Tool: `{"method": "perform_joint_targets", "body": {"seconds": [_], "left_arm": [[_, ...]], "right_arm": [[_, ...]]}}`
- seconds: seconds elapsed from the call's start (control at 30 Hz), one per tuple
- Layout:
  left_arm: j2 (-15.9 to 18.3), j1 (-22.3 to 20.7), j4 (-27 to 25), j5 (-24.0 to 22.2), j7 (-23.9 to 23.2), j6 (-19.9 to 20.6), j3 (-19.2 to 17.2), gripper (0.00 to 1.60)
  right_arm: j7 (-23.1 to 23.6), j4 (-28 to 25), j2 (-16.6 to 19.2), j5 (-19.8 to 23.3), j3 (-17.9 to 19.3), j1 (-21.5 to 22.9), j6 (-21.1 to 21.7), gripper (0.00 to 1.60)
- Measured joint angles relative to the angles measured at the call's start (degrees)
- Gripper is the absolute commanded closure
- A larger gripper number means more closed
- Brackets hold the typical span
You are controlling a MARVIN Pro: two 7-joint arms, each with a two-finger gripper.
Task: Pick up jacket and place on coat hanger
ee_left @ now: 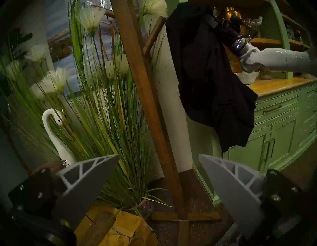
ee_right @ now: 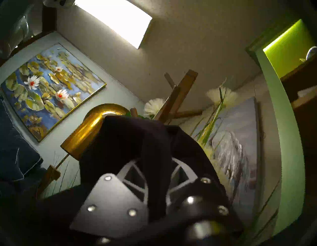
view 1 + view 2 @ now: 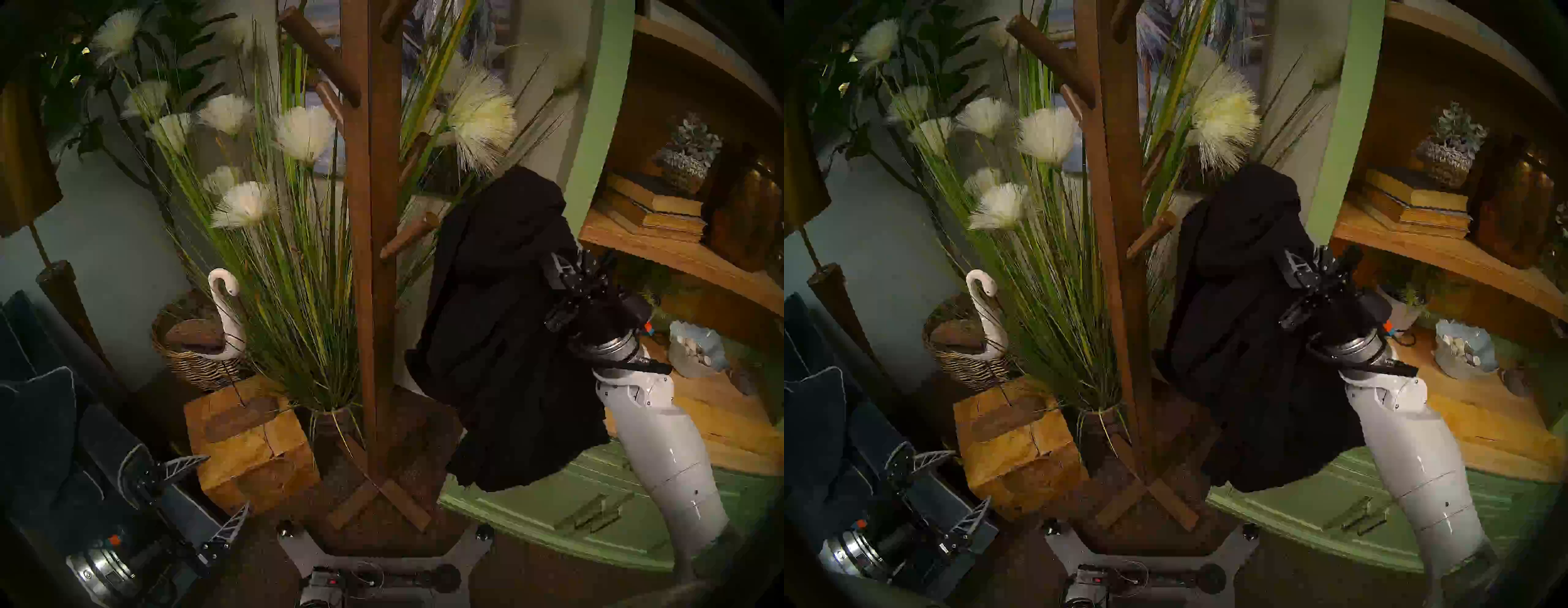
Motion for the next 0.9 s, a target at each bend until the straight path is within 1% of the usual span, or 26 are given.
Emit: {"method": "perform_joint_targets", "body": {"seconds": [0.33, 0.53, 0.67, 0.77, 0.87, 0.9], "left_arm": [[-0.13, -0.24, 0.04, 0.15, -0.15, 0.0, 0.0, 0.0], [-0.24, -0.36, 0.03, 0.17, -0.23, 0.01, -0.04, 0.0], [-0.33, -0.39, -0.03, 0.17, -0.3, 0.02, -0.09, 0.0], [-0.42, -0.4, -0.13, 0.12, -0.37, 0.03, -0.16, 0.0], [-0.49, -0.39, -0.22, 0.08, -0.42, 0.05, -0.25, 0.0], [-0.51, -0.39, -0.29, 0.06, -0.45, 0.06, -0.29, 0.0]], "right_arm": [[-0.21, -6.07, -1.29, 0.47, 4.57, 0.78, -0.18, 1.6], [-0.36, -10.0, -2.33, 0.85, 6.15, 1.53, -0.28, 1.6], [-0.75, -12.51, -3.22, 0.86, 6.03, 2.53, -0.38, 1.6], [-1.72, -14.87, -4.26, 0.58, 4.91, 3.29, -0.09, 1.6], [-3.16, -16.51, -5.22, -0.37, 3.72, 3.59, 1.43, 1.6], [-4.22, -17.19, -5.77, -1.28, 3.1, 3.77, 2.76, 1.6]]}}
